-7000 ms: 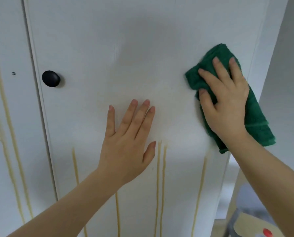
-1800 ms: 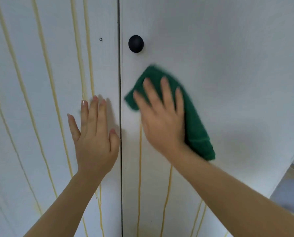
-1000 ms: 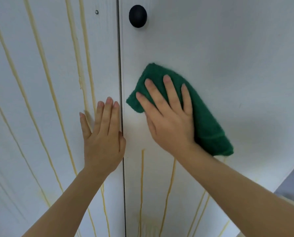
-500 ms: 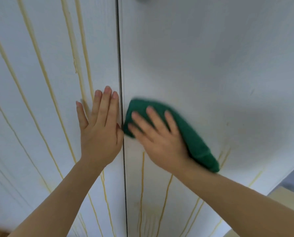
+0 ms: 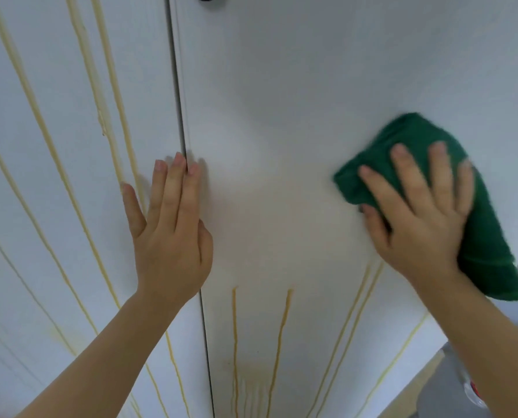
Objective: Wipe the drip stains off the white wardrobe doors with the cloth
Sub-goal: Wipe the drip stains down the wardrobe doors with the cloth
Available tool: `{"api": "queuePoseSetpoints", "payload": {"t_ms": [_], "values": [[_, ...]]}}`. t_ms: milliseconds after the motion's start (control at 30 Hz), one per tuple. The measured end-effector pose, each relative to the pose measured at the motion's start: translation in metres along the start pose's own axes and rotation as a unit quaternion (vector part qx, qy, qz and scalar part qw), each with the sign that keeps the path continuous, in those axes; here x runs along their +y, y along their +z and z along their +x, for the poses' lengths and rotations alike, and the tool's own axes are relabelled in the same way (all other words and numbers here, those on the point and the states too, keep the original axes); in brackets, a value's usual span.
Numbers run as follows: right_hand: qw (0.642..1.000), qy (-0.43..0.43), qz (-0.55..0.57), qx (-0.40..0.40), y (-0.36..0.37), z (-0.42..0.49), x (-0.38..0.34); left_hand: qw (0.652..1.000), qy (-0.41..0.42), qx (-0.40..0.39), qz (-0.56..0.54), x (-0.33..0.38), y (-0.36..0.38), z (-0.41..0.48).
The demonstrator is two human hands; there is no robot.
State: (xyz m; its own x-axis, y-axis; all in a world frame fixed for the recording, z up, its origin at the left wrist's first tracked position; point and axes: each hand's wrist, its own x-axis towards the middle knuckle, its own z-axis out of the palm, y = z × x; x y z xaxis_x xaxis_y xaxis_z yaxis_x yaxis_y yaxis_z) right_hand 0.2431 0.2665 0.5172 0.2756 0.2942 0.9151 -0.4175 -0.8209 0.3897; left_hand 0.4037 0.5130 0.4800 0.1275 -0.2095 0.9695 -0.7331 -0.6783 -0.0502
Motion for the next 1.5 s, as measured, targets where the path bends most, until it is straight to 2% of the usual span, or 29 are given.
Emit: {"api": "queuePoseSetpoints", "payload": {"t_ms": [100, 200, 233, 333, 400, 467, 600, 667, 733, 767, 833, 933, 1000, 1133, 1200, 1333, 1500], "values": [[0.993, 0.108, -0.042, -0.001, -0.007, -0.03, 0.031, 1.0, 0.013, 0.002, -0.027, 0.01, 0.0, 0.006], [0.979, 0.195, -0.05, 0.014, 0.001, -0.017, -0.005, 0.999, 0.019, 0.006, -0.039, 0.022, 0.008, 0.012], [0.983, 0.18, -0.036, 0.012, 0.005, -0.006, -0.026, 0.998, 0.023, 0.009, -0.049, 0.029, 0.012, 0.015], [0.999, 0.038, 0.023, 0.004, 0.014, 0.013, -0.069, 0.996, 0.045, 0.029, -0.076, 0.05, 0.022, 0.021], [0.998, -0.031, 0.061, -0.003, 0.016, 0.012, -0.061, 0.994, 0.046, 0.042, -0.091, 0.062, 0.028, 0.025], [0.996, -0.061, 0.062, -0.008, 0.01, -0.005, -0.03, 0.993, 0.044, 0.05, -0.101, 0.074, 0.03, 0.029], [0.999, -0.007, -0.04, -0.016, -0.009, -0.058, 0.051, 0.991, 0.059, 0.037, -0.112, 0.083, 0.029, 0.029], [0.994, 0.084, -0.064, 0.004, -0.008, -0.06, 0.049, 0.992, 0.063, 0.032, -0.102, 0.085, 0.029, 0.027], [0.985, 0.163, -0.048, 0.027, 0.001, -0.046, 0.015, 0.992, 0.07, 0.023, -0.1, 0.089, 0.031, 0.025], [0.986, 0.162, -0.031, 0.028, 0.005, -0.039, -0.002, 0.992, 0.076, 0.018, -0.1, 0.094, 0.031, 0.024], [0.996, 0.088, 0.005, 0.017, 0.007, -0.034, -0.015, 0.991, 0.089, 0.011, -0.098, 0.104, 0.033, 0.022], [1.0, -0.002, 0.008, -0.014, -0.004, -0.056, 0.026, 0.991, 0.094, -0.009, -0.095, 0.119, 0.033, 0.015], [0.999, 0.034, -0.017, -0.029, -0.013, -0.076, 0.052, 0.992, 0.092, -0.025, -0.077, 0.124, 0.032, 0.007], [0.979, 0.202, 0.008, -0.017, -0.011, -0.092, 0.043, 0.995, 0.082, -0.055, -0.023, 0.131, 0.03, -0.016], [0.979, 0.198, 0.034, -0.031, -0.009, -0.104, 0.022, 0.994, 0.08, -0.068, -0.014, 0.132, 0.03, -0.026], [0.989, 0.11, 0.057, -0.083, -0.024, -0.114, 0.028, 0.994, 0.085, -0.064, -0.001, 0.132, 0.033, -0.031], [0.978, 0.186, 0.089, -0.012, -0.023, -0.066, 0.064, 0.995, 0.069, -0.072, -0.012, 0.139, 0.033, -0.026]]}}
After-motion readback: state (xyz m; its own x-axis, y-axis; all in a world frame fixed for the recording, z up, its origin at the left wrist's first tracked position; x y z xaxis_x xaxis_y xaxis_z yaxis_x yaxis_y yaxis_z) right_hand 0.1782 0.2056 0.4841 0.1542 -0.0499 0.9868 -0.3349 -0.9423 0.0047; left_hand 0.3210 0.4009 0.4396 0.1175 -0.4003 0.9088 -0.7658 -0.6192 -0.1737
